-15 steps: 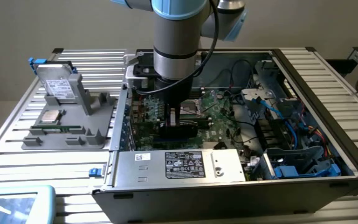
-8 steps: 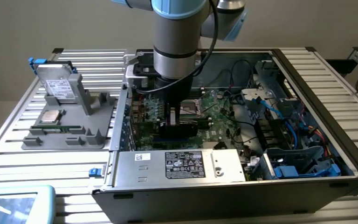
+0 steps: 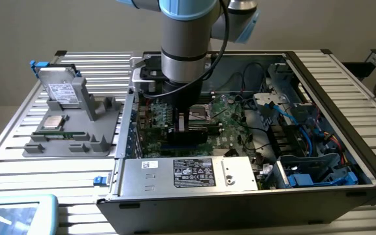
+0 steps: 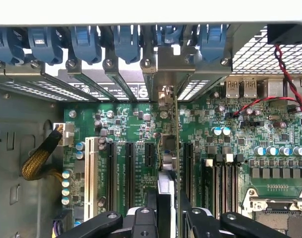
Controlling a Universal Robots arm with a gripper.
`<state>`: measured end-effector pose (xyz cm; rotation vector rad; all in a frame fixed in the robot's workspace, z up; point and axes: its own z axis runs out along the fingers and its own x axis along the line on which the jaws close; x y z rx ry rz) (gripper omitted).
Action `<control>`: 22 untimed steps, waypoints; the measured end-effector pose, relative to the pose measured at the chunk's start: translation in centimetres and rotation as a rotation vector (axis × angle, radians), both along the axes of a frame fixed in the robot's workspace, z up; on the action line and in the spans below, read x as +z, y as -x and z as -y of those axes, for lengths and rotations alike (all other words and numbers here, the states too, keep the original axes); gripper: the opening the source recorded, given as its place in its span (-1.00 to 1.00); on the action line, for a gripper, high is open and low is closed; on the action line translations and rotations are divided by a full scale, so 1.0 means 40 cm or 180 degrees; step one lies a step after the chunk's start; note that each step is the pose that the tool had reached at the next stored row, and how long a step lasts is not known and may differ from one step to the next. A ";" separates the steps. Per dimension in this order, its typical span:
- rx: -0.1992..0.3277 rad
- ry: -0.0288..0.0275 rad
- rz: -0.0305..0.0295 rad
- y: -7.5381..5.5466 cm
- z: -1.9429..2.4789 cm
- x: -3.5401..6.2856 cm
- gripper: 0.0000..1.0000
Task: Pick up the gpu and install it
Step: 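Insert the gpu into the slot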
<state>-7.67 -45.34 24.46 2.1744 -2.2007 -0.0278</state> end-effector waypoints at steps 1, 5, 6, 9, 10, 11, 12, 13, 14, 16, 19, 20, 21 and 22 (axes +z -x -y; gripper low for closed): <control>0.0000 0.0001 0.0000 0.000 0.000 -0.001 -0.46; 0.0000 0.0002 0.0000 0.000 0.000 -0.002 -0.46; 0.0000 0.0002 0.0000 0.000 0.000 -0.002 -0.46; 0.0000 0.0002 0.0000 0.000 0.000 -0.002 -0.46; 0.0000 0.0002 0.0000 0.000 0.000 -0.002 -0.46; 0.0002 0.0002 0.0000 0.000 0.000 -0.002 -0.46; 0.0006 0.0001 0.0000 0.000 0.000 -0.002 -0.46; 0.0013 0.0001 0.0000 -0.001 0.000 -0.002 -0.46; 0.0018 0.0001 -0.0001 -0.002 0.000 -0.002 -0.46; 0.0033 0.0001 0.0001 -0.003 0.001 -0.002 -0.46; 0.0062 0.0001 0.0003 -0.006 0.001 -0.002 -0.46; 0.0069 0.0001 0.0005 -0.006 0.001 -0.002 -0.46; 0.0073 0.0002 0.0008 -0.006 0.001 -0.002 -0.46; 0.0074 0.0002 0.0008 -0.006 0.001 -0.002 -0.46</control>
